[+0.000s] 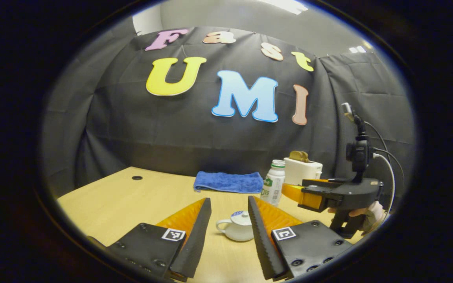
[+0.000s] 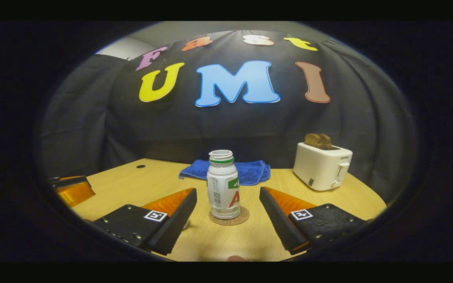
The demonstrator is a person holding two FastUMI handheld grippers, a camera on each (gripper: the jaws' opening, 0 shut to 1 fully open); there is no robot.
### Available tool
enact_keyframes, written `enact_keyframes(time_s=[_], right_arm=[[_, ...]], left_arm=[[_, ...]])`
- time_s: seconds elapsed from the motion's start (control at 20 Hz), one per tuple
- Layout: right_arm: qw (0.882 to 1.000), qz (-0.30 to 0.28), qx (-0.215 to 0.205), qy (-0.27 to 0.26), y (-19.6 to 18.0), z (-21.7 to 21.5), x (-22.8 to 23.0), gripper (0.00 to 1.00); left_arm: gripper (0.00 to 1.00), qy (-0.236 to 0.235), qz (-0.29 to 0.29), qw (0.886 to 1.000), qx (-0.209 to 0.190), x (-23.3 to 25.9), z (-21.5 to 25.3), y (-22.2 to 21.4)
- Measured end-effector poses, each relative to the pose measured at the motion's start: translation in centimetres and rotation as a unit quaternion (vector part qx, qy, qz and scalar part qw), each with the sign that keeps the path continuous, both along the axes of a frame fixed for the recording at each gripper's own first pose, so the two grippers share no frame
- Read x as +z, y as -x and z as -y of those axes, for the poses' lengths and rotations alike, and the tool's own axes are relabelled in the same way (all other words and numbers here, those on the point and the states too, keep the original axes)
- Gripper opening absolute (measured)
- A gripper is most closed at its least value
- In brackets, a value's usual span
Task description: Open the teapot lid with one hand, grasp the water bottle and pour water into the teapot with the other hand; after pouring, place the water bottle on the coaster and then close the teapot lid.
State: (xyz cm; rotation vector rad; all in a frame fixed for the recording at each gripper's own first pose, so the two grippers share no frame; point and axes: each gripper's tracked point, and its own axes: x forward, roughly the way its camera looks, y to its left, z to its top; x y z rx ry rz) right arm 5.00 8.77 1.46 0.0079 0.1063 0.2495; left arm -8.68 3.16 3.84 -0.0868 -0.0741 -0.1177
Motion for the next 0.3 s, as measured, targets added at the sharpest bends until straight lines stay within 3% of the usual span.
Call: enact_keyframes(time_s=[0.3], right_arm=[[0.998,0.031,-0.045,-0.009,6.6,2.0,-1.9,0.98]], left_arm=[[0.70,0.000,0.007,1.000,0.013,-3.1,3.1,1.2]])
